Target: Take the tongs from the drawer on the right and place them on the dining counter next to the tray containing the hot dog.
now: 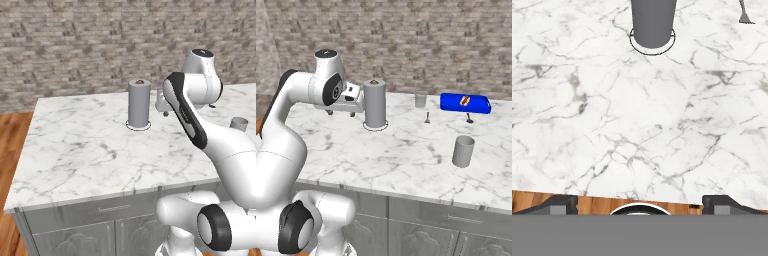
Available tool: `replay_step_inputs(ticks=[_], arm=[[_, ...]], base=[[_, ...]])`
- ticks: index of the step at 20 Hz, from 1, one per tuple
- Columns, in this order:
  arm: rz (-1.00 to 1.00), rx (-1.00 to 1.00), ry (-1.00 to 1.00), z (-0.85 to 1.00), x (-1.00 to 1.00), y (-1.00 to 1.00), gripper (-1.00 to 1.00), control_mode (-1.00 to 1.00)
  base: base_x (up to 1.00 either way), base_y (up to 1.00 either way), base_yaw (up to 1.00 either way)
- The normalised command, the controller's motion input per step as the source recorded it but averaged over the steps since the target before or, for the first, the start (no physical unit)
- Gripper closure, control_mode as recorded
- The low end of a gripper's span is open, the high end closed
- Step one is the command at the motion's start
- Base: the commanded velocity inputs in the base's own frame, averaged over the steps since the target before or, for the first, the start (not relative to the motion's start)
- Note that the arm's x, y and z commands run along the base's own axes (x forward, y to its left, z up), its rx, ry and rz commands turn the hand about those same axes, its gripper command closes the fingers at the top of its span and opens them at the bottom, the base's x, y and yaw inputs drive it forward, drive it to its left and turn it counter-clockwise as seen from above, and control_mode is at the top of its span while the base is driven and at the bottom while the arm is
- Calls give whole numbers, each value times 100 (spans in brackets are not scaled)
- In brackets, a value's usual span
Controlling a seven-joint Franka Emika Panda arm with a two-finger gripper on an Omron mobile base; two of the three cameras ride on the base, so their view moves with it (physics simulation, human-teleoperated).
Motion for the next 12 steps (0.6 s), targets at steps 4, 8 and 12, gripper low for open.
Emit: replay_step_inputs(ticks=[4, 8, 12], arm=[[0, 0, 0, 0, 0, 0, -100, -100], [0, 0, 0, 0, 0, 0, -100, -100], [-1, 0, 1, -6, -8, -9, -100, -100]], base=[[0, 0, 0], [0, 0, 0], [0, 0, 0]])
